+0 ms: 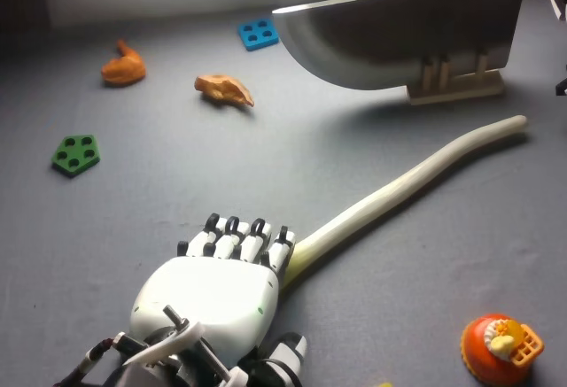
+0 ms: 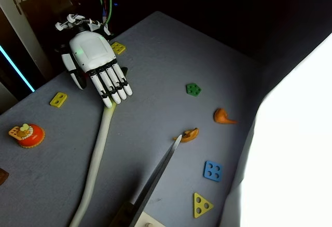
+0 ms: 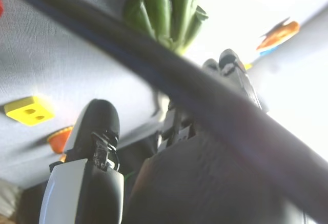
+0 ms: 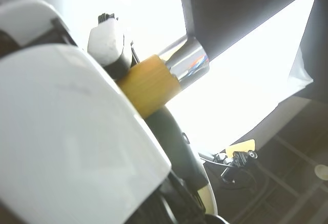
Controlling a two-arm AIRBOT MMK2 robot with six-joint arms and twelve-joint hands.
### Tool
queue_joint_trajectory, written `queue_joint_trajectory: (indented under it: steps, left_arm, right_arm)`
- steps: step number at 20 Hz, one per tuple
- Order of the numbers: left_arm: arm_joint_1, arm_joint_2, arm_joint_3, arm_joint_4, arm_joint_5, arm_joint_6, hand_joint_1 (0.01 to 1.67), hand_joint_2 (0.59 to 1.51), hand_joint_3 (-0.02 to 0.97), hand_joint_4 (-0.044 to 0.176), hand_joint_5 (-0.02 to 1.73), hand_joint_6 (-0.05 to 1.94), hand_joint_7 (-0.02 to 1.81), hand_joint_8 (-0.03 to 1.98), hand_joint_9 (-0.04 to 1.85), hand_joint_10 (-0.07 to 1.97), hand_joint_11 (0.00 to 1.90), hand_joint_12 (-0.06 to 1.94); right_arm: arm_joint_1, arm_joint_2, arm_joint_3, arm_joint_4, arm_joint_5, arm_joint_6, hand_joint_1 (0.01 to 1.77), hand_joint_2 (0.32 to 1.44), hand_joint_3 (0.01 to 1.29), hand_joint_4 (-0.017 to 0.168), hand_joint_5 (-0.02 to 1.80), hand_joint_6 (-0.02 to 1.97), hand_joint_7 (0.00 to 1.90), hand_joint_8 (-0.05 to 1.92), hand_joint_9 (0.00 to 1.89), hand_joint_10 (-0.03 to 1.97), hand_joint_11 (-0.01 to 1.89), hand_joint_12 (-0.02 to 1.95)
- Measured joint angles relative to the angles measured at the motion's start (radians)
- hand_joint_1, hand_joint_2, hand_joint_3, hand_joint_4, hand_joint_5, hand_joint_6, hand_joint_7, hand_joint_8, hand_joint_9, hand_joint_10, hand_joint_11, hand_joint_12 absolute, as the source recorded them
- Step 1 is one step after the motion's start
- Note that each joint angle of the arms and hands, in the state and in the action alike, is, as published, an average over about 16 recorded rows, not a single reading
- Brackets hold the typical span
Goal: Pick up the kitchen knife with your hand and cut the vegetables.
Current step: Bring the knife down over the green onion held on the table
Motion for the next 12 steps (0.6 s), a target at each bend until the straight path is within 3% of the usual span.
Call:
queue_joint_trajectory:
  steps: [3, 12]
  left_arm:
    - [0.009, -0.003, -0.005, 0.003, -0.007, -0.005, 0.4, 1.401, 0.014, 0.015, 0.04, 0.01, 0.02, 0.0, 0.02, 0.01, 0.02, 0.0]
    - [0.032, -0.006, -0.018, 0.008, -0.016, -0.006, 0.17, 1.394, 0.019, 0.008, 0.03, 0.01, 0.02, 0.0, 0.02, 0.01, 0.02, 0.0]
  right_arm:
    - [0.0, -0.004, 0.0, 0.013, 0.022, -0.014, 1.55, 0.74, 0.72, 0.165, 1.31, 1.9, 1.43, 1.82, 1.51, 1.82, 1.53, 1.83]
    - [0.021, 0.001, -0.004, 0.068, 0.106, -0.053, 1.55, 0.73, 0.75, 0.165, 1.3, 1.88, 1.45, 1.79, 1.53, 1.8, 1.55, 1.82]
